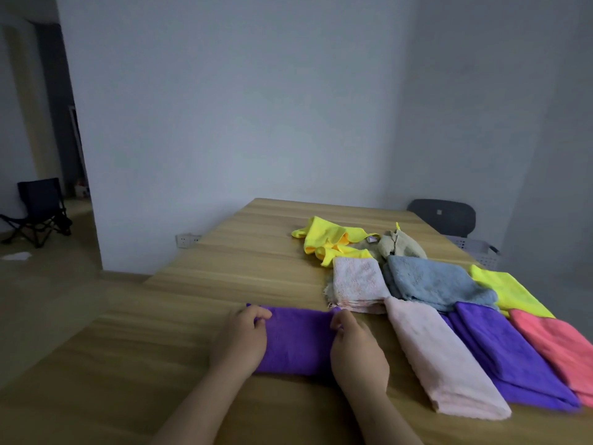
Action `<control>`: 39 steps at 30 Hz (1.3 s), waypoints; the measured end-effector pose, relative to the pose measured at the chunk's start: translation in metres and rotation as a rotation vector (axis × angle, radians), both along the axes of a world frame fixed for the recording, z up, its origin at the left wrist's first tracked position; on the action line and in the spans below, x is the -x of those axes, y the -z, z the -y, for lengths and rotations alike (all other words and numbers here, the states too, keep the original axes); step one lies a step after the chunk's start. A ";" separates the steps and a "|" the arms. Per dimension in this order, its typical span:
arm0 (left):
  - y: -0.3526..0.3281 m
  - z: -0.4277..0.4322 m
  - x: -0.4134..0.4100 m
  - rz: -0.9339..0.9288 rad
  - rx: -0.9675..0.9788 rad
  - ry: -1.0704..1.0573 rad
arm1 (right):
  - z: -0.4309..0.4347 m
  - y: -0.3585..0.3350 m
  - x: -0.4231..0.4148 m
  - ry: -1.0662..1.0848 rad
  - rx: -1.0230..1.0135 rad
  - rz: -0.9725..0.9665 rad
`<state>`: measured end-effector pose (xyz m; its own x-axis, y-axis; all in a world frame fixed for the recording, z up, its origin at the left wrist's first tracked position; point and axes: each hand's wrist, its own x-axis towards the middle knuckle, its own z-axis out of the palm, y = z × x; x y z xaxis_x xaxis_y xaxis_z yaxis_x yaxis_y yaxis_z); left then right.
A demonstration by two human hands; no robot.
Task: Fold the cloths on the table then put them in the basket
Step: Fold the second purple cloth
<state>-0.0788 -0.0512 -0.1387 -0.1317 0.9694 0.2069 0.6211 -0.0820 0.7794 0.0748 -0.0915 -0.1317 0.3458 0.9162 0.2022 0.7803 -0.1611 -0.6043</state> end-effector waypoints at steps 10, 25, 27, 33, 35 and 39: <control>-0.003 0.008 0.001 -0.611 -0.305 0.111 | 0.002 -0.003 0.008 -0.150 -0.253 0.505; 0.006 -0.005 0.008 -0.540 0.165 0.342 | -0.015 0.015 0.006 -0.189 0.204 0.297; 0.006 -0.005 0.017 -0.524 0.145 0.383 | -0.013 0.015 0.007 -0.170 0.191 0.292; 0.009 0.016 0.004 -0.548 0.077 0.165 | 0.011 0.008 0.001 -0.038 -0.142 0.408; 0.005 0.028 -0.005 -0.532 0.083 0.096 | 0.025 0.002 -0.007 -0.038 -0.285 0.441; -0.005 0.050 -0.035 -0.559 0.124 0.056 | 0.046 -0.001 -0.037 0.049 -0.542 0.488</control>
<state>-0.0441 -0.1011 -0.1340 0.0171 0.9933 0.1144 0.9389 -0.0553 0.3397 0.1115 -0.1380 -0.1305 0.1388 0.6292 0.7648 0.9806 0.0204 -0.1948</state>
